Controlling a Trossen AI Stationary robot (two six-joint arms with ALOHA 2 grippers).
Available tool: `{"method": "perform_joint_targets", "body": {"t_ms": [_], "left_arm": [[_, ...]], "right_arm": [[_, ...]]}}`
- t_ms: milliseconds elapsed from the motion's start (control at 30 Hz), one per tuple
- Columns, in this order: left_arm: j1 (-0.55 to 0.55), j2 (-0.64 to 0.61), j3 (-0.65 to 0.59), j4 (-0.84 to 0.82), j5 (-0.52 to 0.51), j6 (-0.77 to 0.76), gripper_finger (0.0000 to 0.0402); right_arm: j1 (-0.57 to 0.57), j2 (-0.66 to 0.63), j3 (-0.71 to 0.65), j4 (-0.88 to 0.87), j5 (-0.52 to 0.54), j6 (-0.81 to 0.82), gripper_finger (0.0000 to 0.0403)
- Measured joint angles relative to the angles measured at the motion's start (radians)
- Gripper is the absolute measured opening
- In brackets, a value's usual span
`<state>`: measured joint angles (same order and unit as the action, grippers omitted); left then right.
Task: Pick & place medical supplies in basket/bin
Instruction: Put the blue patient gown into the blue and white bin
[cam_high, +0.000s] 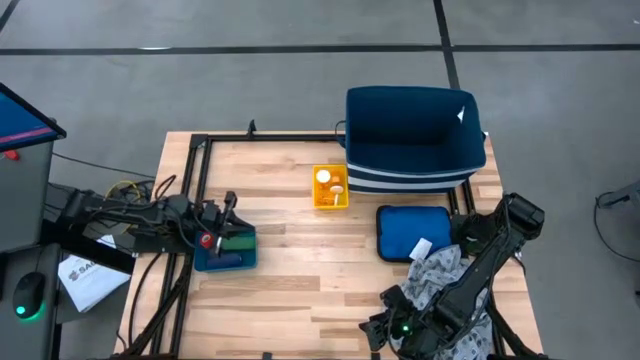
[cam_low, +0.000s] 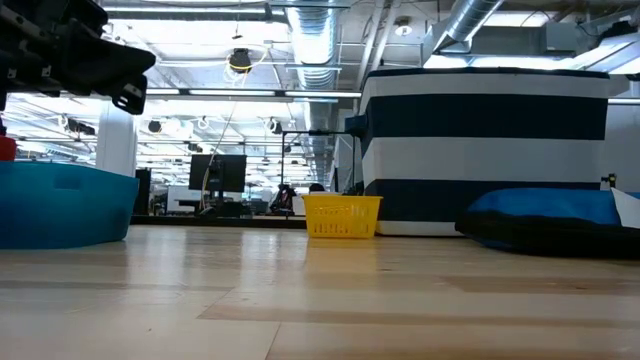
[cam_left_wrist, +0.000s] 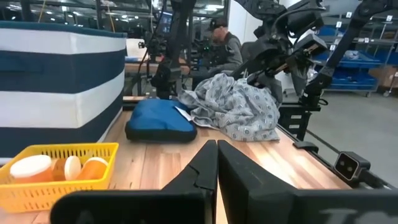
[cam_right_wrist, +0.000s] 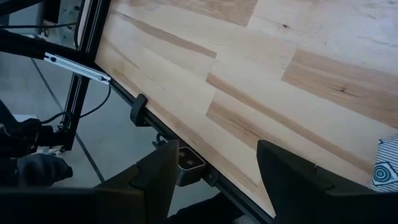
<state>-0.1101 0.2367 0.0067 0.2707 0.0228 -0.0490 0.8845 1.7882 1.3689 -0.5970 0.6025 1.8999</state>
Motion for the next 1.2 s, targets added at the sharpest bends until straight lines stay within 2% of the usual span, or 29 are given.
{"method": "perform_joint_targets", "body": {"t_ms": [433,633,933,1067,1200], "left_arm": [[0.000,-0.230,0.000,-0.216,-0.050,0.024,0.0001],[0.002,-0.237,0.000,-0.244,-0.066,0.027,0.0001],[0.001,-0.203,0.000,-0.246,-0.077,0.018,0.0001],[0.001,-0.166,0.000,-0.239,-0.077,0.018,0.0001],[0.001,-0.135,0.000,-0.225,-0.077,0.018,0.0001]], "right_arm": [[0.000,0.000,0.000,0.007,0.000,-0.062,0.0214],[0.005,0.000,0.000,-0.005,-0.012,-0.094,0.0214],[0.006,-0.005,0.000,-0.138,-0.229,-0.070,0.0214],[0.006,-0.038,0.000,-0.214,-0.366,-0.066,0.0214],[0.006,-0.100,0.000,-0.296,-0.397,-0.067,0.0214]]}}
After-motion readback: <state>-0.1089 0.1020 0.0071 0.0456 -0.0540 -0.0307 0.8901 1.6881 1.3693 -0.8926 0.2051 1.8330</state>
